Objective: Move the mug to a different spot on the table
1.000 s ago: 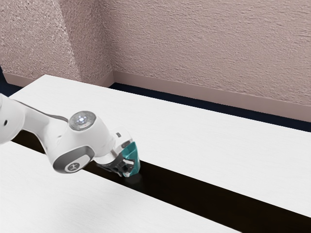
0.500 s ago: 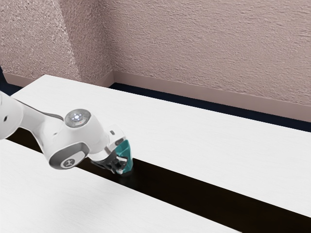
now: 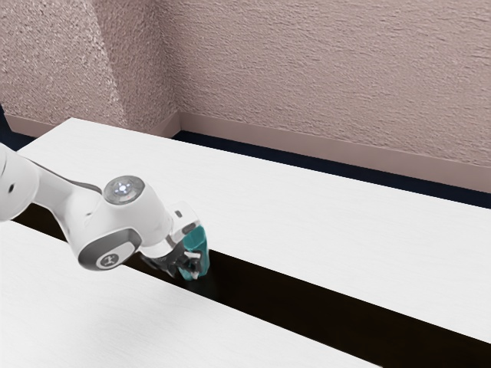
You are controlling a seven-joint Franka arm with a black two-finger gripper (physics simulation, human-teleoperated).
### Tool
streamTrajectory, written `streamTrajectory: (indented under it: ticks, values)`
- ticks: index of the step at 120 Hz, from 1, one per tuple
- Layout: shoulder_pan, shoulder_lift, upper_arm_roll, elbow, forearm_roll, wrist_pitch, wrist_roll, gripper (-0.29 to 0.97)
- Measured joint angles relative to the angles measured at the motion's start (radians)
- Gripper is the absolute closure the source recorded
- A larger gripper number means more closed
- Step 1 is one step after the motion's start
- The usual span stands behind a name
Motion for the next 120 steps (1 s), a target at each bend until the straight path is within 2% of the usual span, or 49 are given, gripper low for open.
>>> streamTrajectory:
  ticks: [13,28,48,58,69,83,93,103,120]
  values:
    - [0.002,-0.008,-0.002,-0.014,0.008,-0.004,0.002,0.20]
    - [0.004,-0.029,-0.006,-0.037,0.011,-0.038,0.004,0.11]
    - [0.036,-0.084,-0.060,-0.040,-0.011,-0.191,0.006,0.05]
    - [0.067,-0.136,-0.118,-0.023,-0.089,-0.305,0.030,0.03]
    - [0.004,-0.199,-0.144,-0.003,-0.197,-0.398,0.085,0.02]
    - [-0.014,-0.260,-0.151,0.067,-0.374,-0.494,0.184,0.01]
    - [0.001,-0.281,-0.143,0.164,-0.472,-0.579,0.247,0.01]
    - [0.032,-0.285,-0.140,0.322,-0.522,-0.711,0.302,0.01]
    - [0.064,-0.273,-0.137,0.581,-0.549,-0.939,0.380,0.00]
